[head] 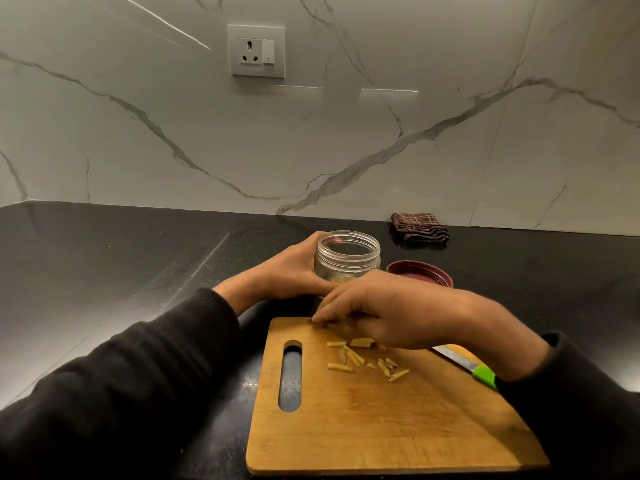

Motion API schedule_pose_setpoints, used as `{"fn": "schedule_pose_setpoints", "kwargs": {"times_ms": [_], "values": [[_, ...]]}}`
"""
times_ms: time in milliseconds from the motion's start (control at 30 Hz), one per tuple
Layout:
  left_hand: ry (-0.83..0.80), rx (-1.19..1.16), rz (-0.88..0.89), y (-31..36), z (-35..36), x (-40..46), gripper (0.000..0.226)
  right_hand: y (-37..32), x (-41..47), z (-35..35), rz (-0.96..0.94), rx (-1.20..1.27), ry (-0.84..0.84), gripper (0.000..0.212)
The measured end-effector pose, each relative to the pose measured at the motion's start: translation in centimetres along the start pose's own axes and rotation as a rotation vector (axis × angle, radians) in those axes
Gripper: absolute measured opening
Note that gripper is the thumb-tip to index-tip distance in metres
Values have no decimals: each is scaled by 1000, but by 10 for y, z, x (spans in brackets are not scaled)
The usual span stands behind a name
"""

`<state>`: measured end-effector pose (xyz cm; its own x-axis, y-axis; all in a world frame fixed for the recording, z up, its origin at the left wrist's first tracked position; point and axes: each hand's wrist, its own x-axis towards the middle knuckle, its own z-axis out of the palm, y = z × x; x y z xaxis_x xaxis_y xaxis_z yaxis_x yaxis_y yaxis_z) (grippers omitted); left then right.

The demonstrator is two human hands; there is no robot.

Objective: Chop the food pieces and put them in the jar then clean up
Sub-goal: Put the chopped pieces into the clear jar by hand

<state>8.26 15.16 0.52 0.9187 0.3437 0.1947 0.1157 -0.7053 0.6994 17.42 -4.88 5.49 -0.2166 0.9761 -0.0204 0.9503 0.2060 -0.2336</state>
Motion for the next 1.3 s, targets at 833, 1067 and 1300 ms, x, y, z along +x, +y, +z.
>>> {"fn": "schedule_pose_setpoints", "kwargs": {"times_ms": [833,1067,1300], "values": [[8,23,0,1,1,1,98,-9,-10,-12,37,143,-334,43],[12,21,-6,6,2,-1,108,-4,-8,-10,17,211,-256,22],[10,7,-12,5,2,-2,106,-7,-5,-6,34,206,-188,19]]}}
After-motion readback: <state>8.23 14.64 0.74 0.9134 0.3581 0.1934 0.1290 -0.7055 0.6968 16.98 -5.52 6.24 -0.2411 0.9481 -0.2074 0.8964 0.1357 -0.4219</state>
